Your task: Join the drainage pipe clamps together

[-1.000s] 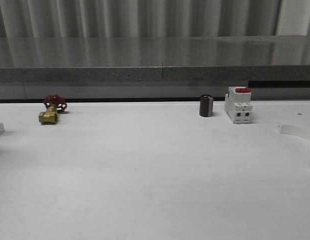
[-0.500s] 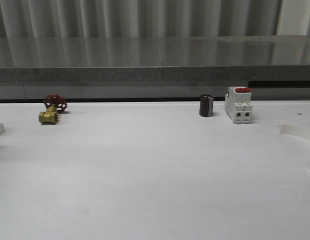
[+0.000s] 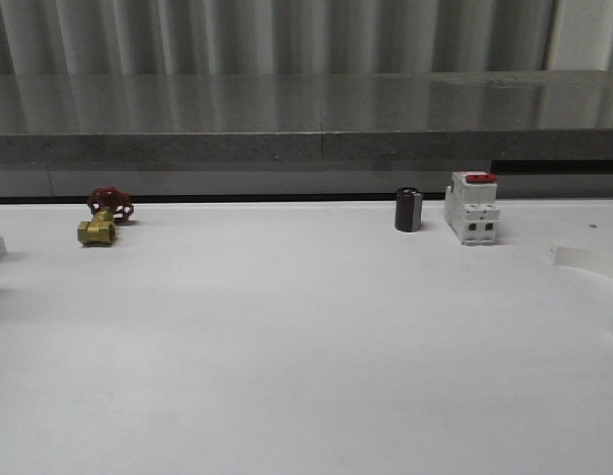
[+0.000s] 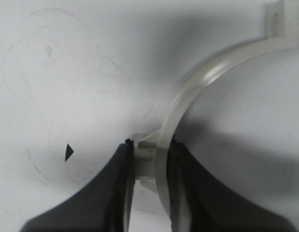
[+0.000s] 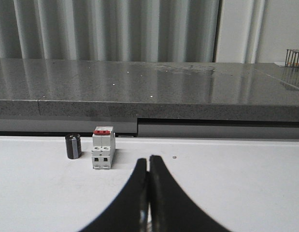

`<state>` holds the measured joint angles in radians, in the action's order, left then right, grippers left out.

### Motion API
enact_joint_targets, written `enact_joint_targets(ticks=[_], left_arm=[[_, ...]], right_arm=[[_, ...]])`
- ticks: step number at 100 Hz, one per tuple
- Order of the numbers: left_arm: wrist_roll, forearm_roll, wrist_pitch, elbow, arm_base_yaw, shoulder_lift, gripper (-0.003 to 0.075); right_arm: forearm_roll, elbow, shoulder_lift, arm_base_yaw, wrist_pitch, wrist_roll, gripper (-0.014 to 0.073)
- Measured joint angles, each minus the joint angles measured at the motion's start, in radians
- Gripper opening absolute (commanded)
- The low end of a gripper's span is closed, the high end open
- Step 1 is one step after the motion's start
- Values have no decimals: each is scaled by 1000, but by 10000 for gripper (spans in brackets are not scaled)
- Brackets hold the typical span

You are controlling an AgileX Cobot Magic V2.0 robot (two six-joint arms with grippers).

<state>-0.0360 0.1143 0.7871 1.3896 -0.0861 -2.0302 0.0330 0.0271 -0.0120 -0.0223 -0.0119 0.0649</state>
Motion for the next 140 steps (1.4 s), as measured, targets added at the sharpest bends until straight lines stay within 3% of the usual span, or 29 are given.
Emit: enact_joint_targets(ticks=[31, 66, 99, 140], left_arm=[[-15, 0, 5, -62, 55, 190, 50], [-165, -4, 27, -122, 327, 327, 50], [-393, -4, 29, -65, 553, 209, 52], [-521, 10, 38, 107, 674, -11, 52]], right_arm=[[0, 0, 0, 0, 0, 0, -68], [0, 0, 0, 0, 0, 0, -68], [0, 0, 0, 0, 0, 0, -68], [0, 0, 0, 0, 0, 0, -68]])
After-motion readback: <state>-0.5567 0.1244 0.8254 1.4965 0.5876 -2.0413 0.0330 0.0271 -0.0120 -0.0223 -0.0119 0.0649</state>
